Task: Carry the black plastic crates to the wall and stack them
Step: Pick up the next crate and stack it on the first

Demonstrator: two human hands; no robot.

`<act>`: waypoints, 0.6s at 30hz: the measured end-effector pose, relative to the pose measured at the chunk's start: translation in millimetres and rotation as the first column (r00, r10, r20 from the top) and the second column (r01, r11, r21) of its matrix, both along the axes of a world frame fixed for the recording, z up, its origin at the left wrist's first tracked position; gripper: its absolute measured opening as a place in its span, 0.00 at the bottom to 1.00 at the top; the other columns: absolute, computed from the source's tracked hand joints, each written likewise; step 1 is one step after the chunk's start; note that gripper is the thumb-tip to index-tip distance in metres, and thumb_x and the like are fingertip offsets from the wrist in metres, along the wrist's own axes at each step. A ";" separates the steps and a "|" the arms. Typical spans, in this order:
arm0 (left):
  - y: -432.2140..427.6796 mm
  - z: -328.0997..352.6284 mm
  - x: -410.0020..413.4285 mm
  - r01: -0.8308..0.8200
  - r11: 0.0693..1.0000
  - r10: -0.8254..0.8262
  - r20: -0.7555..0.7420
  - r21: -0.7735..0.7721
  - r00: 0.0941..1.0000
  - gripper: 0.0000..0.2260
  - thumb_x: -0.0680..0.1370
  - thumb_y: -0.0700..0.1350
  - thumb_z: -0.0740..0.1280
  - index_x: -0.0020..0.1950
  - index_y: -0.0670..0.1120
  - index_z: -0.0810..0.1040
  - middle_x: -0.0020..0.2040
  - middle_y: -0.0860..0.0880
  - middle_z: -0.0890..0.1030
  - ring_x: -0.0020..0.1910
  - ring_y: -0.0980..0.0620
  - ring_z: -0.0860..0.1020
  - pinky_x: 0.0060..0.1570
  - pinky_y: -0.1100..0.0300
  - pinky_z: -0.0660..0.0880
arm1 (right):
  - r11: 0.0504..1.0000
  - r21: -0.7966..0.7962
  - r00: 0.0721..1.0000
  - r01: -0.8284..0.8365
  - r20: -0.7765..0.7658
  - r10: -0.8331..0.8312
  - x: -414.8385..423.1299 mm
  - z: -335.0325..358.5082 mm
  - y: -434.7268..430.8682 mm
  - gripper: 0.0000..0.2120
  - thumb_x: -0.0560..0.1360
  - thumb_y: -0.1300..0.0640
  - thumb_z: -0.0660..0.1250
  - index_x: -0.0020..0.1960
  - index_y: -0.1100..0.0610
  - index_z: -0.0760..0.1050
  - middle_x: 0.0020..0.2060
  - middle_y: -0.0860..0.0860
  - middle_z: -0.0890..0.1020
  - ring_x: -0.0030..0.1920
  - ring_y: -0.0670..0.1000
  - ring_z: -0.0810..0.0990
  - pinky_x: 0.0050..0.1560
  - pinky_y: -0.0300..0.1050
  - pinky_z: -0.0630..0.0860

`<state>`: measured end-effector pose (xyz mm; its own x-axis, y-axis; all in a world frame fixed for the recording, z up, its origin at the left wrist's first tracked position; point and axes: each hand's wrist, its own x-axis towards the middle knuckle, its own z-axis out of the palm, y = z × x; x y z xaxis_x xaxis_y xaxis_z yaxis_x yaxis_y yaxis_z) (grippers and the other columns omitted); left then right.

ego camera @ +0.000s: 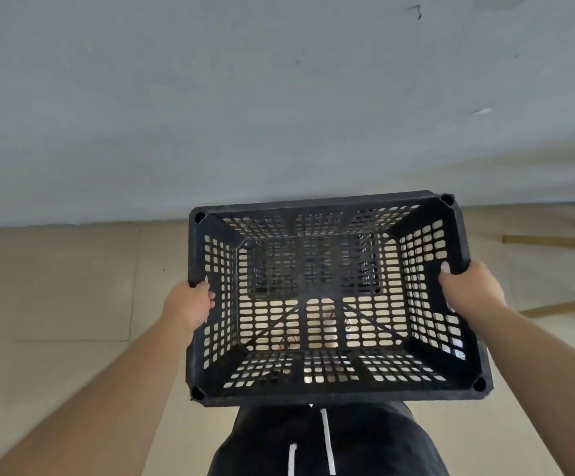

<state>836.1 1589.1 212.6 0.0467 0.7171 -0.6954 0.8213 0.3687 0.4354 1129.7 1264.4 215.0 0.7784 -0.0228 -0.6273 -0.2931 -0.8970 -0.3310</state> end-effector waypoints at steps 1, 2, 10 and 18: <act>6.0 -8.7 6.1 -0.002 1.000 0.002 -0.009 0.000 1.000 0.13 0.86 0.47 0.61 0.62 0.39 0.78 0.45 0.46 0.81 0.43 0.50 0.79 0.45 0.54 0.77 | 1.000 -0.010 1.000 -0.008 -0.005 0.008 4.7 -9.4 5.8 0.20 0.78 0.47 0.64 0.63 0.58 0.75 0.46 0.56 0.84 0.41 0.58 0.83 0.45 0.56 0.83; 11.4 -18.2 10.7 -0.006 1.000 0.006 -0.016 -0.004 1.000 0.13 0.86 0.47 0.61 0.62 0.39 0.77 0.46 0.46 0.81 0.43 0.50 0.79 0.44 0.55 0.77 | 1.000 -0.017 1.000 -0.015 -0.011 0.015 9.6 -19.9 10.7 0.20 0.78 0.47 0.64 0.64 0.58 0.74 0.46 0.56 0.84 0.41 0.59 0.83 0.47 0.57 0.83; 55.6 -114.8 57.0 0.048 0.998 -0.049 -0.028 -0.049 0.998 0.13 0.86 0.46 0.61 0.60 0.38 0.78 0.42 0.47 0.80 0.38 0.51 0.78 0.38 0.58 0.76 | 0.998 -0.054 1.000 -0.013 -0.019 0.012 61.4 -111.2 50.6 0.18 0.79 0.49 0.62 0.65 0.58 0.73 0.49 0.57 0.82 0.40 0.57 0.81 0.43 0.53 0.80; 88.3 -192.7 89.4 0.092 0.995 -0.091 0.020 -0.038 0.996 0.13 0.86 0.47 0.61 0.55 0.39 0.79 0.41 0.46 0.80 0.36 0.50 0.78 0.42 0.52 0.79 | 0.998 -0.063 1.000 -0.005 0.013 0.006 101.2 -184.5 81.7 0.20 0.80 0.47 0.56 0.64 0.58 0.73 0.52 0.59 0.82 0.48 0.61 0.83 0.49 0.57 0.81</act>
